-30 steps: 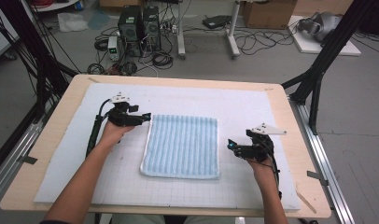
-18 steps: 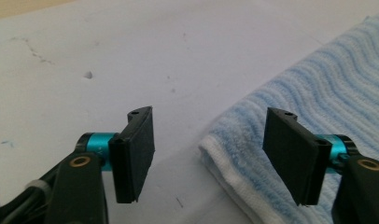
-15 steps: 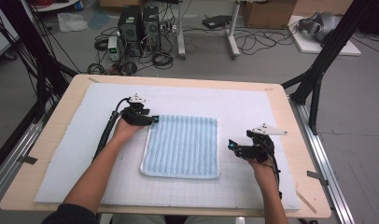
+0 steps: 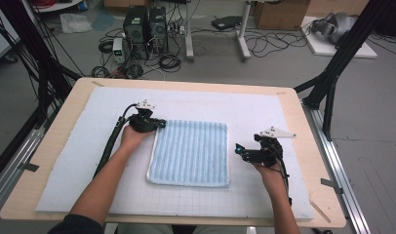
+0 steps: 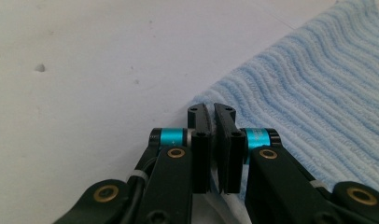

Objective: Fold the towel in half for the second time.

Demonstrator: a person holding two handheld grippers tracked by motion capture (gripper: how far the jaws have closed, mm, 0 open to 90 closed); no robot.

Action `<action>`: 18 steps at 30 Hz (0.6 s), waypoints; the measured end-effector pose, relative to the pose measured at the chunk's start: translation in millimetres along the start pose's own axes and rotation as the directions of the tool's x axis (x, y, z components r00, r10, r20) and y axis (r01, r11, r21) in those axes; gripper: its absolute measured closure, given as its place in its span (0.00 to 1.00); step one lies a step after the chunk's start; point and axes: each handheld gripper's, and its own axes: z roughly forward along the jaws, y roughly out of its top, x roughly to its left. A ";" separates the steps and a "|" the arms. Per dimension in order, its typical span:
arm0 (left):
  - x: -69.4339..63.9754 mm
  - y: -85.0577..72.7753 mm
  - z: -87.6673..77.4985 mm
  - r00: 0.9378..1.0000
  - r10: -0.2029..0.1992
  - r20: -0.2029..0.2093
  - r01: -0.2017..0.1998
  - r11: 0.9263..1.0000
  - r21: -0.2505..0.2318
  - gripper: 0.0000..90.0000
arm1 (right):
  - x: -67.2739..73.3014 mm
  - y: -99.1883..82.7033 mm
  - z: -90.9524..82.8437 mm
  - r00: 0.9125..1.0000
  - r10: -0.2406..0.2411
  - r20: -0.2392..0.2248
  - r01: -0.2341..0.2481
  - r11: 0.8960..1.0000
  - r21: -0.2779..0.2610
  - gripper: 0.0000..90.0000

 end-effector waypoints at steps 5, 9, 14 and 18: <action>0.8 -0.1 -1.0 1.000 -0.019 0.005 0.019 1.000 -0.006 0.95 | -1.5 12.8 17.8 0.999 -0.012 -0.034 0.013 1.000 0.025 0.12; 1.3 0.3 -2.7 1.000 -0.026 0.013 0.026 1.000 -0.014 0.95 | -7.1 26.1 42.0 0.999 0.000 -0.039 0.003 0.997 0.076 0.12; 3.0 0.8 -5.2 0.999 -0.039 0.026 0.040 0.999 -0.027 0.95 | -17.0 40.5 78.0 1.000 0.005 -0.030 0.000 0.987 0.162 0.12; 3.5 0.4 -6.0 0.999 -0.036 0.032 0.037 0.999 -0.023 0.95 | -23.1 40.7 98.5 1.000 0.023 -0.001 -0.022 0.977 0.211 0.22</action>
